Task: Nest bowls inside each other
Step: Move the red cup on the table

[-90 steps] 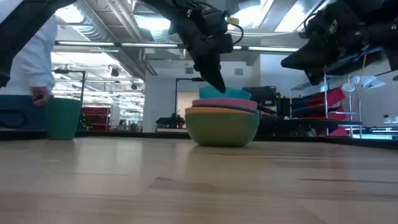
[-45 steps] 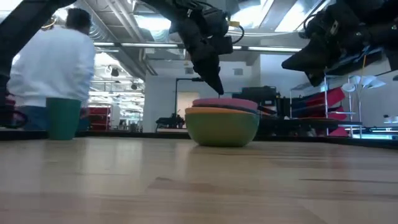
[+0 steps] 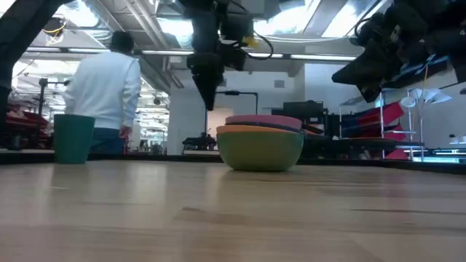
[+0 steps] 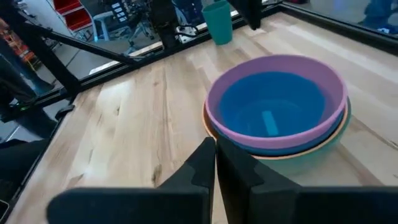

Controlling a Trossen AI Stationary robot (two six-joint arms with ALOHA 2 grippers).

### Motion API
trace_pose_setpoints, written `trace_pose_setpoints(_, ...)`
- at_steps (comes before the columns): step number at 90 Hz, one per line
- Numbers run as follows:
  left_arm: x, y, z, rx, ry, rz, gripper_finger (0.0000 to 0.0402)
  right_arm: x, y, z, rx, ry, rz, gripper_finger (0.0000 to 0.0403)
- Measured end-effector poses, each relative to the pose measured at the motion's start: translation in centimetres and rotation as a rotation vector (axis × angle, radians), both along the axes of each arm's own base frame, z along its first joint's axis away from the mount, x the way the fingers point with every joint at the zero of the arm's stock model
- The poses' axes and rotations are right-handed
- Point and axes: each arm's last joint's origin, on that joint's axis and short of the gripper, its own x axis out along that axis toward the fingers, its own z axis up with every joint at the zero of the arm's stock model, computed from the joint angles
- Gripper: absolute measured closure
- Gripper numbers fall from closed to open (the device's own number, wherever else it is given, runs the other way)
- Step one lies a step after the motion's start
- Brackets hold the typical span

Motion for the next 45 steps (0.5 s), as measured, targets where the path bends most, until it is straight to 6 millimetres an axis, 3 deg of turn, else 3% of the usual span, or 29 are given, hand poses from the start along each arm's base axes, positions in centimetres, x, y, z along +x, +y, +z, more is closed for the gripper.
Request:
trace_pose_setpoints(27,-3.7,0.2,5.4,0.037,-0.15,0.16,0.0402,0.0,0.0,0.0,-0.003,-0.001,0.002,0.0403)
trace_pose_setpoints(45,-7.7,-0.5,5.1,0.032,-0.133,0.288,0.0402,0.0,0.0,0.0,-0.002,-0.001,0.01,0.0403)
